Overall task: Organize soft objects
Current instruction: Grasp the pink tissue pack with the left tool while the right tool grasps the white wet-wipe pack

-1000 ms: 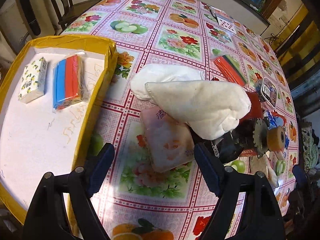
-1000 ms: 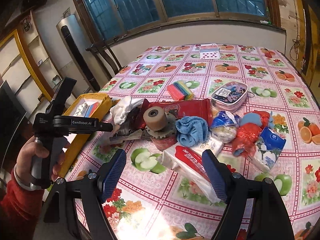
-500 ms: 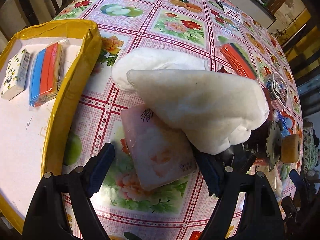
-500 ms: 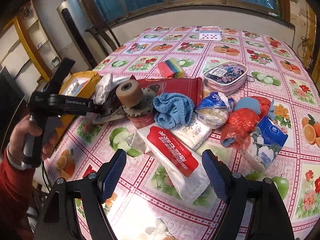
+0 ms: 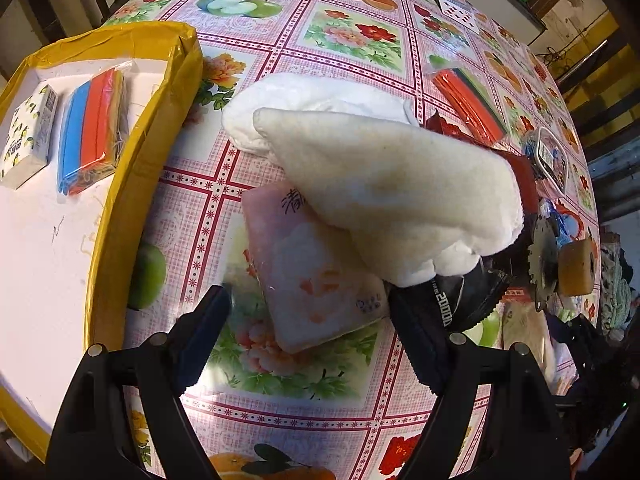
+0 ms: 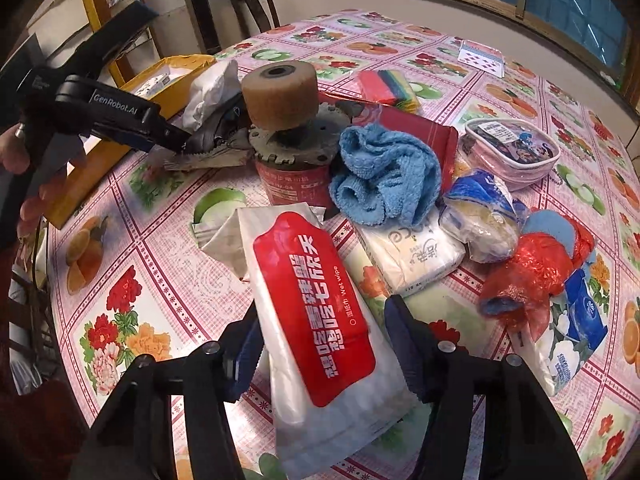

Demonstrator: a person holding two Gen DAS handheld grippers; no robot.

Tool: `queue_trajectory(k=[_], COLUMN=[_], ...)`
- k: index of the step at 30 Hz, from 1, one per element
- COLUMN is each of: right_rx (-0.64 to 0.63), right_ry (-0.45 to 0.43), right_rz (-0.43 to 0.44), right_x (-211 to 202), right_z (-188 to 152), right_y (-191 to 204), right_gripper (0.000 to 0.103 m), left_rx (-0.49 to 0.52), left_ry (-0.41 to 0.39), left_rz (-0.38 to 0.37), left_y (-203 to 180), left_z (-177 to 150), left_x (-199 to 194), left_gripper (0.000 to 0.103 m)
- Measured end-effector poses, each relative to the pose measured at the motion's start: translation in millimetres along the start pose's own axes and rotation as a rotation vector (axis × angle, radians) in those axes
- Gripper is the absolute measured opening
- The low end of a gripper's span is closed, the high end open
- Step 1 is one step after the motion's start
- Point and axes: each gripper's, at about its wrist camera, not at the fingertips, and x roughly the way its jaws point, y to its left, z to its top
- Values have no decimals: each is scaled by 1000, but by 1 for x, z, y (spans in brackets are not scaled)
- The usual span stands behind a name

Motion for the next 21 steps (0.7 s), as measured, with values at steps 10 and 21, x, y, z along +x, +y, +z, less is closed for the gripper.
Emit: queue_trajectory(k=[10, 21], right_rx=[123, 220], right_ry=[-12, -55], right_rz=[4, 126], right_x=[-9, -20], right_z=[-6, -21], right_y=[-8, 7], right_gripper=[48, 47], left_rx=[-14, 94], left_ry=[-53, -84], left_rz=[4, 47], left_y=[-1, -3], left_z=[8, -17], left_x=[3, -7], left_gripper=[82, 47])
